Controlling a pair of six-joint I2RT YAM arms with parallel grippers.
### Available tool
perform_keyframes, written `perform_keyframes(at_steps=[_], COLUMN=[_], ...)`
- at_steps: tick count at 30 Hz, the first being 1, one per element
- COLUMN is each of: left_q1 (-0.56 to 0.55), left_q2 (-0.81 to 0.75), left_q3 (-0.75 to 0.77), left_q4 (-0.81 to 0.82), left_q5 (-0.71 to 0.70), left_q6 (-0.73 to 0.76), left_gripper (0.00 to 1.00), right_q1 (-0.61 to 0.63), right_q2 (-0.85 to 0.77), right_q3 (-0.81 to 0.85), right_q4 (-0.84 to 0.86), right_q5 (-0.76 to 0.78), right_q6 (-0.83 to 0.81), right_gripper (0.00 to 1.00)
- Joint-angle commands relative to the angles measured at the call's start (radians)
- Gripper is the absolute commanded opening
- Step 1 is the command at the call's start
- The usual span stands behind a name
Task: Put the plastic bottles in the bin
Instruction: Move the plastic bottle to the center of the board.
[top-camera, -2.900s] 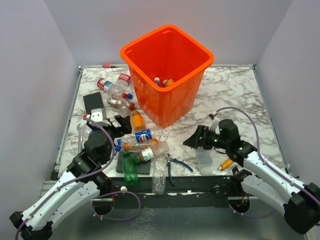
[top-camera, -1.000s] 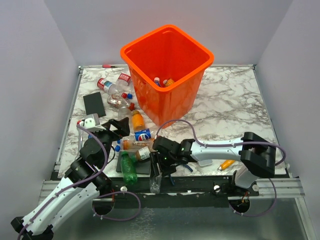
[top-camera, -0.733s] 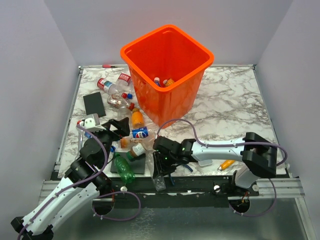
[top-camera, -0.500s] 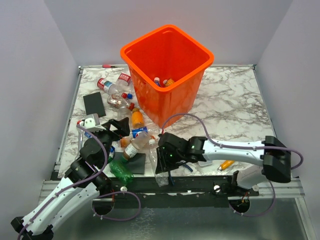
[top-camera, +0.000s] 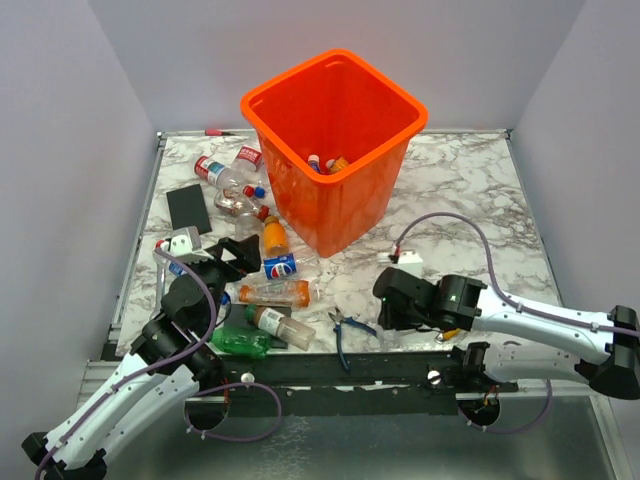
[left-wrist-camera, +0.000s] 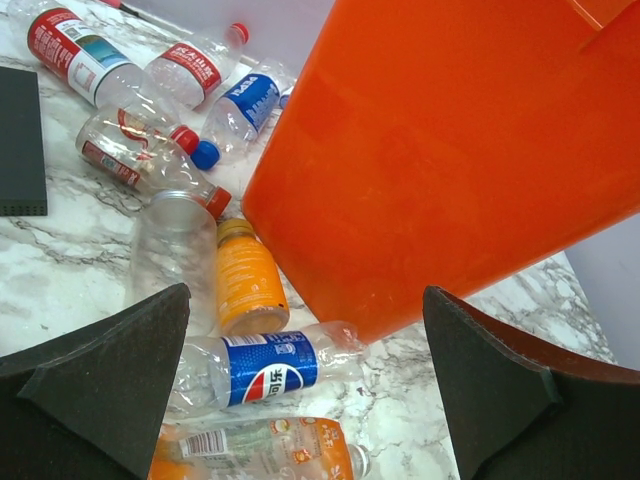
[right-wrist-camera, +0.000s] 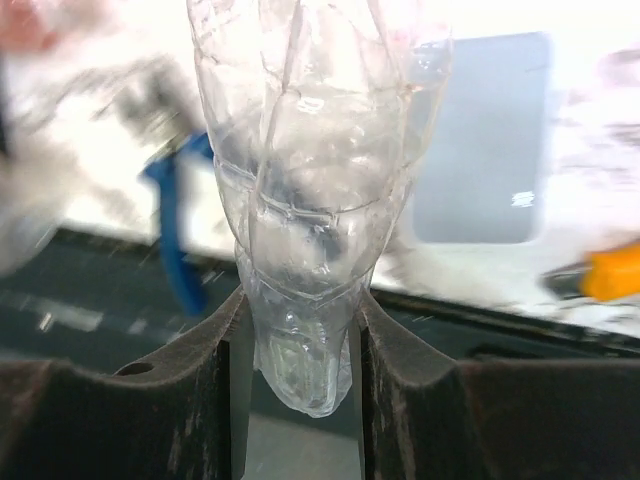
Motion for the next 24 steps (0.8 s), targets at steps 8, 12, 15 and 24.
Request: perform_keyframes(at_steps=[8, 12, 15, 24], left_q1=[0.001, 0.001, 0.000, 0.000], left_q2=[-0.010, -0.021, -0.018, 0.001], left_q3=[-0.019, -0.021, -0.019, -0.018], left_q4=[0.009, 0.009, 0.009, 0.014], left_q5=[0.038, 0.037, 0.041, 0.063], left_q6=[-0.012, -0.012, -0.012, -0.021], left_gripper=[0.99, 0.99, 0.99, 0.99], right_q1=[-0.562, -0.708, -0.727, -0.808], right_q2=[0.000, 0.127, 0.255, 0.435], right_q3=[-0.043, 0.012, 0.089, 0.122], right_q4=[0.246, 0.316, 0.258, 0.250], right_q5=[0.211, 0.167, 0.203, 0.085], right_q6=[-0.348, -0.474, -0.549, -0.588], right_gripper=[0.28, 0.28, 0.28, 0.30])
